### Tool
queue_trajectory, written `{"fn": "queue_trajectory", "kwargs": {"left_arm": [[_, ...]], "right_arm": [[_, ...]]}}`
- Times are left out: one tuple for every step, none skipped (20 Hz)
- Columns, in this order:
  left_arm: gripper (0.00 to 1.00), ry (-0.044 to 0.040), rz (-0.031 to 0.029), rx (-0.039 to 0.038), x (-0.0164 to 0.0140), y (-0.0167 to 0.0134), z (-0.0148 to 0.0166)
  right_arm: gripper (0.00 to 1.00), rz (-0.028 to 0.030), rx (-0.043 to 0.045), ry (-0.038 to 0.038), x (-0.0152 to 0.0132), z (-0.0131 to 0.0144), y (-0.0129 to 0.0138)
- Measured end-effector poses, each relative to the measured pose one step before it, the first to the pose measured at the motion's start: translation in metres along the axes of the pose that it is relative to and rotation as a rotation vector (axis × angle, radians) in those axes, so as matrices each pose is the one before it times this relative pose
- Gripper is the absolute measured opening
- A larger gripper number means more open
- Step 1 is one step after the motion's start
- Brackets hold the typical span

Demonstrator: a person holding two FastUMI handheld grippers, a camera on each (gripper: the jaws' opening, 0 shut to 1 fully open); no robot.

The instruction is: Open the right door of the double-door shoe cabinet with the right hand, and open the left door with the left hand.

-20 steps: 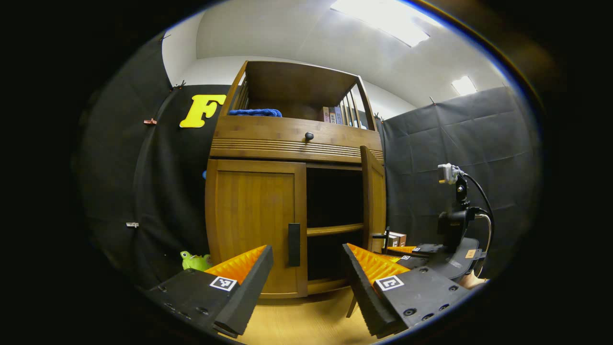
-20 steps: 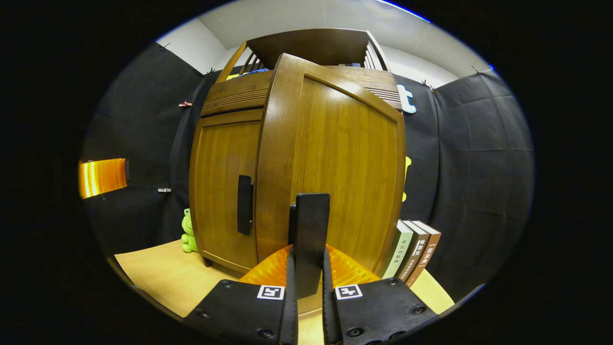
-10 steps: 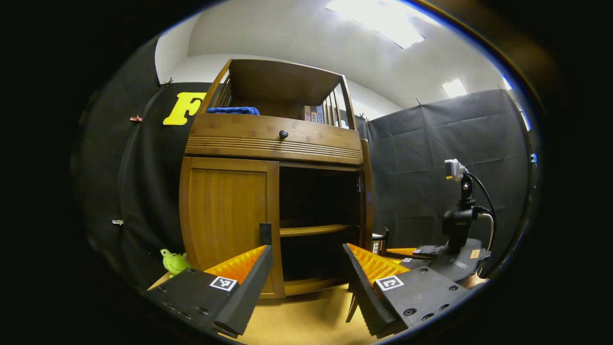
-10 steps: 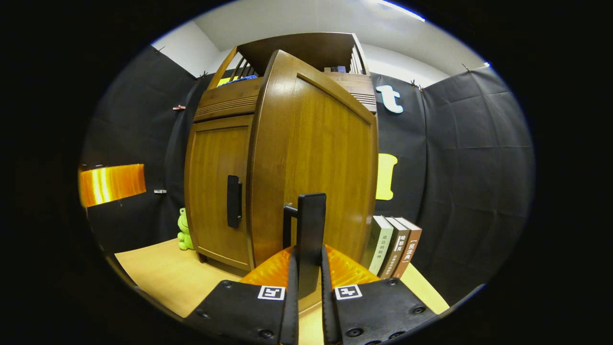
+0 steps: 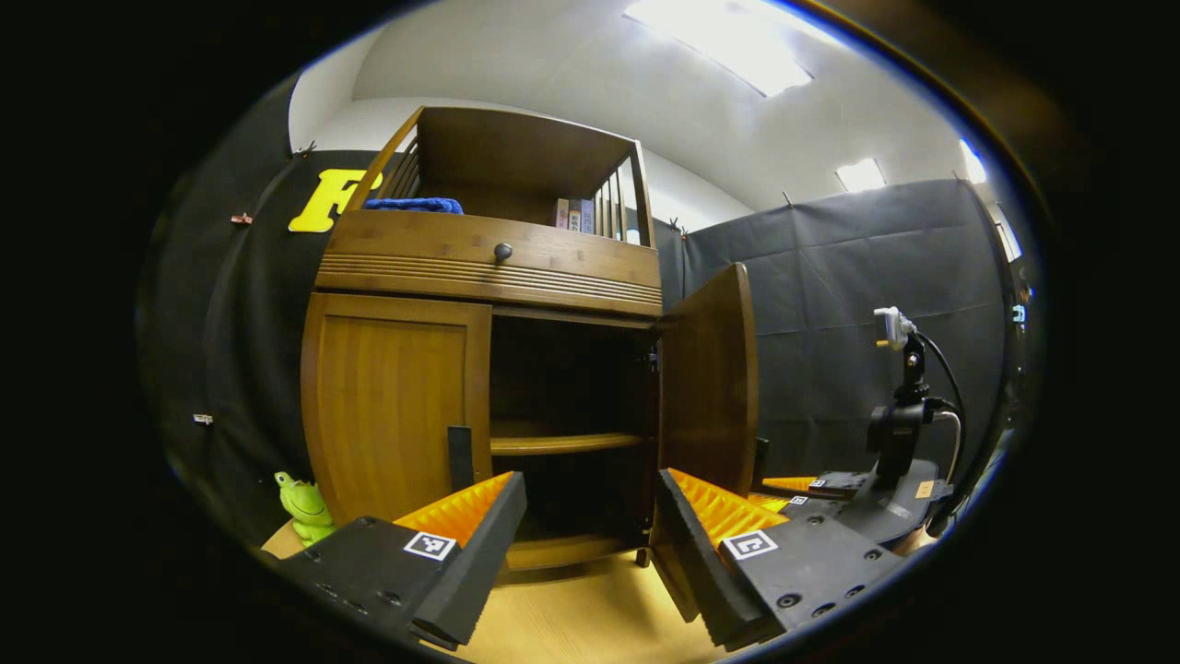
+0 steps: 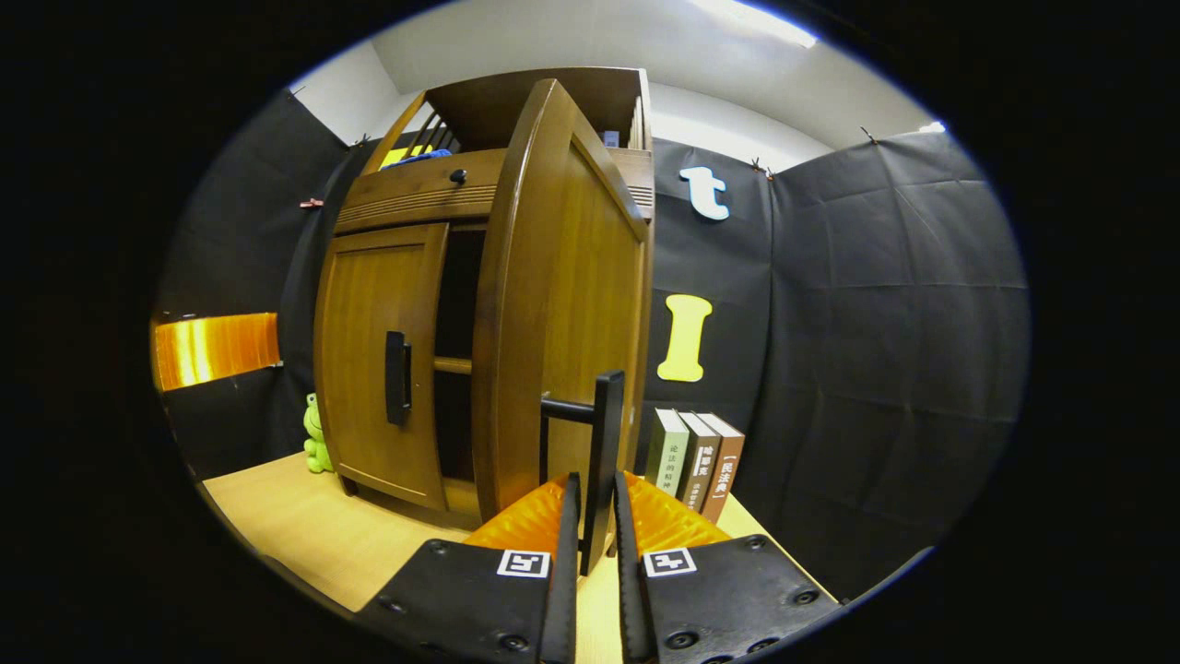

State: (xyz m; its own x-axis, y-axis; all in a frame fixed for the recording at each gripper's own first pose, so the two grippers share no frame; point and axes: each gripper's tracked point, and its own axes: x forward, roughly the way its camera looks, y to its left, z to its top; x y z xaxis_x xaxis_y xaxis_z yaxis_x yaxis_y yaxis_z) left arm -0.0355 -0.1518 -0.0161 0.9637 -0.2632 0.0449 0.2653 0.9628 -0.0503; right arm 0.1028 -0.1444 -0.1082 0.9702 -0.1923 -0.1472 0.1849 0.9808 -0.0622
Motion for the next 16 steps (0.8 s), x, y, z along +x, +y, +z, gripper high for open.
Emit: {"fn": "queue_trajectory", "kwargs": {"left_arm": [[0.89, 0.00133, -0.00301, 0.00046, 0.00303, -0.00189, -0.00066], [0.89, 0.0019, -0.00278, 0.00064, 0.00138, -0.00204, 0.00018], [0.89, 0.00126, -0.00227, -0.00048, 0.00212, -0.00142, -0.00119], [0.89, 0.00117, -0.00288, -0.00156, 0.00166, -0.00123, -0.0001], [0.89, 0.00068, -0.00402, -0.0017, 0.00319, -0.00195, -0.00136], [0.89, 0.00242, -0.00347, -0.00203, 0.00231, -0.00145, -0.00004], [0.89, 0.00266, -0.00079, -0.00184, 0.00255, -0.00146, -0.00127], [0.89, 0.00161, -0.00037, -0.00113, 0.00224, -0.00131, -0.00052], [0.89, 0.00154, -0.00016, -0.00135, 0.00282, -0.00158, -0.00082], [0.89, 0.00179, 0.00063, -0.00236, 0.00237, -0.00052, -0.00026], [0.89, 0.00203, -0.00082, -0.00338, 0.00236, -0.00137, -0.00073], [0.89, 0.00254, -0.00392, -0.00192, 0.00196, -0.00221, -0.00038], [0.89, 0.00221, -0.00468, -0.00114, 0.00207, -0.00244, -0.00063], [0.9, 0.00013, -0.00229, 0.00029, 0.00213, -0.00176, 0.00026], [0.89, -0.00022, -0.0008, 0.00006, -0.00006, -0.00134, 0.00041], [0.9, -0.00029, -0.00263, 0.00019, 0.00046, -0.00139, 0.00065]], "right_arm": [[0.23, -0.00682, 0.00734, 0.00274, 0.00082, 0.00003, -0.00483], [0.2, -0.00627, 0.00697, 0.00151, -0.00112, 0.00072, -0.00474], [0.27, -0.00509, 0.00545, 0.00071, -0.00004, -0.00084, -0.00578], [0.07, 0.00232, 0.0075, 0.00102, -0.00146, -0.00017, -0.00302], [0.17, 0.00509, 0.00583, 0.00162, -0.00123, -0.00066, -0.00146], [0.17, 0.00426, 0.00064, 0.0012, -0.00229, -0.00089, -0.0022], [0.17, -0.00111, -0.00488, 0.00035, -0.00118, -0.00098, -0.00308], [0.17, -0.00724, -0.00753, -0.00236, -0.00217, -0.00004, -0.00523], [0.07, -0.01078, -0.00726, -0.0038, -0.00112, 0.00183, -0.00544], [0.07, -0.01053, -0.00456, -0.00385, -0.00144, 0.00037, -0.00582], [0.07, -0.01007, -0.00083, -0.00272, -0.00089, 0.00027, -0.00491], [0.14, -0.01157, 0.00348, -0.00126, -0.00118, 0.00043, -0.00556], [0.2, -0.01051, 0.00341, -0.00035, -0.00122, 0.00008, -0.0062], [0.14, -0.01144, 0.00486, -0.00037, -0.00157, 0.00055, -0.00625], [0.14, -0.01346, 0.00539, -0.00002, -0.00155, 0.00093, -0.0046], [0.14, -0.0163, 0.00434, 0.00078, -0.00193, 0.00047, -0.00689]]}}
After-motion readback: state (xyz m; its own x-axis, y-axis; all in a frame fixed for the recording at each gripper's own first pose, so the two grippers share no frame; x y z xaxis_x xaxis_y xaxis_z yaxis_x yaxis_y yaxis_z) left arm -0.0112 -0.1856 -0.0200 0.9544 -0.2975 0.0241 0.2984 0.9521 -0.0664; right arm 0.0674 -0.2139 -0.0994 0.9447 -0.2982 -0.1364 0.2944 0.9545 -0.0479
